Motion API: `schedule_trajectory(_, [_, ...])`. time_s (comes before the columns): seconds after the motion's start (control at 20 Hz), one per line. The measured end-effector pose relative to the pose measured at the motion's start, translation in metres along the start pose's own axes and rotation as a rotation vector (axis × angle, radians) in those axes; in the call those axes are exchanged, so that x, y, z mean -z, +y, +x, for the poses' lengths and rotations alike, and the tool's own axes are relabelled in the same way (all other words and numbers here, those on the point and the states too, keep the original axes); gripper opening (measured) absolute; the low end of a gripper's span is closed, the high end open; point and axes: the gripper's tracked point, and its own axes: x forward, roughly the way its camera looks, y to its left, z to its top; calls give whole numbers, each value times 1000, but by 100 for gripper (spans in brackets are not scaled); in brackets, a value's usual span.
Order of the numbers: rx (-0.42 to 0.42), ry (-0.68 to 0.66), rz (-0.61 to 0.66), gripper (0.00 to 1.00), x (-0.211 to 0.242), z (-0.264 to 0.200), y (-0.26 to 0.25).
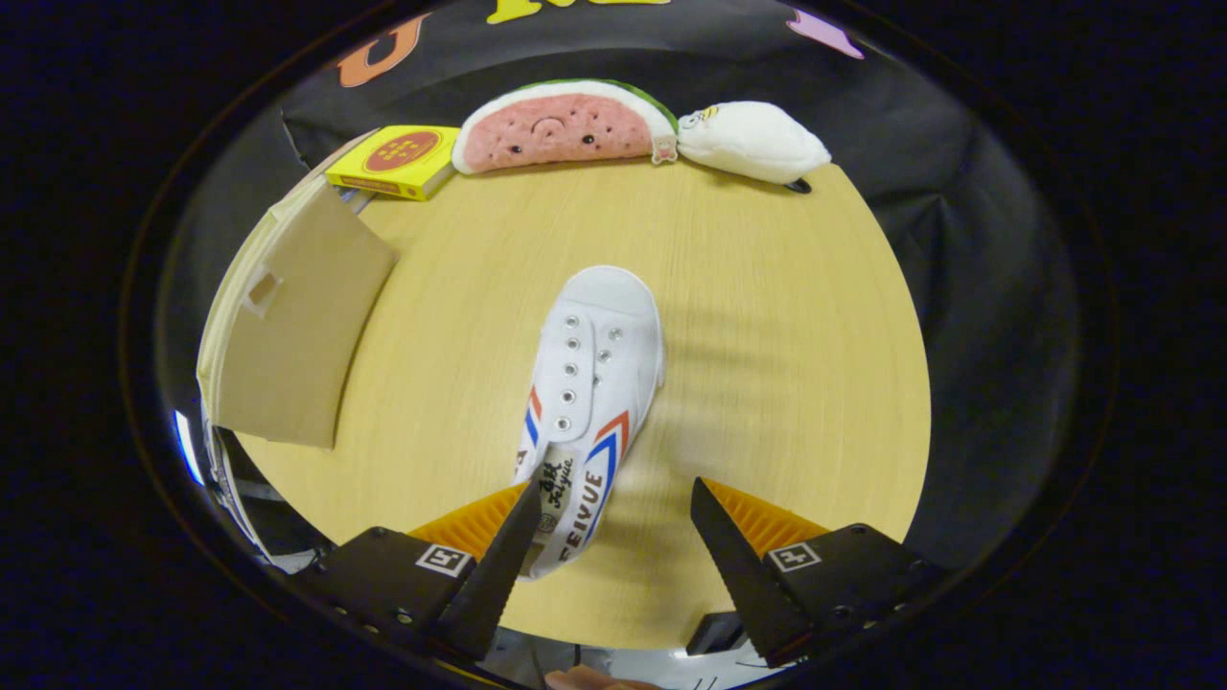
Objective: Open the storage box then place both shoes into the box .Put the left shoe in first, then the right shoe, with the right side of both shoes facing outward in a uniform manner.
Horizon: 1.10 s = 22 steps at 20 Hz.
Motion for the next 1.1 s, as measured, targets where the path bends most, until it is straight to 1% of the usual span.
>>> schedule_trajectory(0.15, [1, 18, 28, 94, -5, 17, -1])
schedule_trajectory(0.2, [2, 23, 22, 89, -7, 20, -1])
schedule_trajectory(0.3, [5, 32, -6, 87, -9, 26, -2])
schedule_trajectory(0.35, [13, 54, -8, 87, -1, 29, 8])
schedule_trajectory(0.4, [-24, 72, 16, 81, 1, 33, 12])
schedule_trajectory(0.45, [-84, 72, 67, 68, -1, 35, 20])
schedule_trajectory(0.5, [-123, 102, 119, 54, 1, 36, 25])
schedule_trajectory(0.55, [-155, 127, 139, 41, 2, 34, 28])
schedule_trajectory(0.6, [-168, 123, 149, 27, -1, 36, 28])
schedule_trajectory(0.75, [-227, 114, 163, 20, 1, 36, 28])
schedule_trajectory(0.8, [-262, 128, 189, 12, 5, 35, 26])
schedule_trajectory(0.85, [-302, 115, 265, 12, 1, 34, 22])
schedule_trajectory(0.9, [-340, 126, 312, 2, 3, 35, 23])
schedule_trajectory(0.95, [-373, 120, 328, 1, 4, 34, 23])
schedule_trajectory(1.1, [-405, 75, 351, 1, 4, 26, 23])
